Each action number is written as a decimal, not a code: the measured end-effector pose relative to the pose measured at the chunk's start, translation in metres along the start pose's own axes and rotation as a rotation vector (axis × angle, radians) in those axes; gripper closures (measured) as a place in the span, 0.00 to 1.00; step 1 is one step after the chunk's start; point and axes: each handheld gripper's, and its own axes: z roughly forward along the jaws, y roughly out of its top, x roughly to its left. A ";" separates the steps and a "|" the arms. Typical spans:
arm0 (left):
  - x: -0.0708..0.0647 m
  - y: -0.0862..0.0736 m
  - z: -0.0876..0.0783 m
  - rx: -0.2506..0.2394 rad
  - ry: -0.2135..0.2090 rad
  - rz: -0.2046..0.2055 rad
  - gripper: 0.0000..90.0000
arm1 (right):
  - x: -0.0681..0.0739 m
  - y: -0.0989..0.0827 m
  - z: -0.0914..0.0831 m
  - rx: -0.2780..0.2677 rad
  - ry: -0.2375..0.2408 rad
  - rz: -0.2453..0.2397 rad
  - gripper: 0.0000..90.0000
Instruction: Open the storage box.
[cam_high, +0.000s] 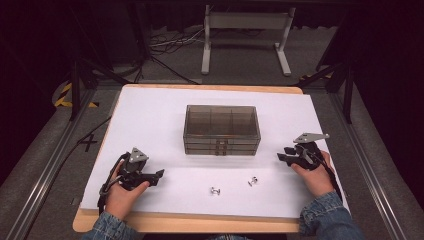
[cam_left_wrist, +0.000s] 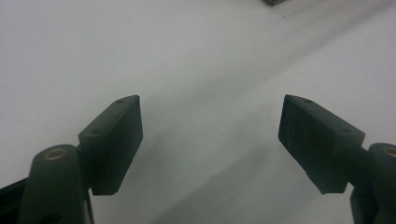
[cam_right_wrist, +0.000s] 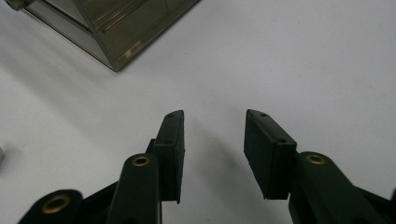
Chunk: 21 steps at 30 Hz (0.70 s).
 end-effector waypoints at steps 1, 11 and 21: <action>-0.002 0.000 0.000 0.009 0.000 0.009 0.24 | 0.000 0.000 -0.001 0.001 0.007 -0.001 0.66; -0.011 0.000 -0.005 0.003 -0.015 0.052 0.23 | 0.022 0.012 -0.021 -0.034 0.116 -0.059 0.67; -0.011 -0.001 -0.006 -0.006 -0.025 0.044 0.23 | 0.062 0.030 -0.026 -0.054 0.243 -0.163 0.67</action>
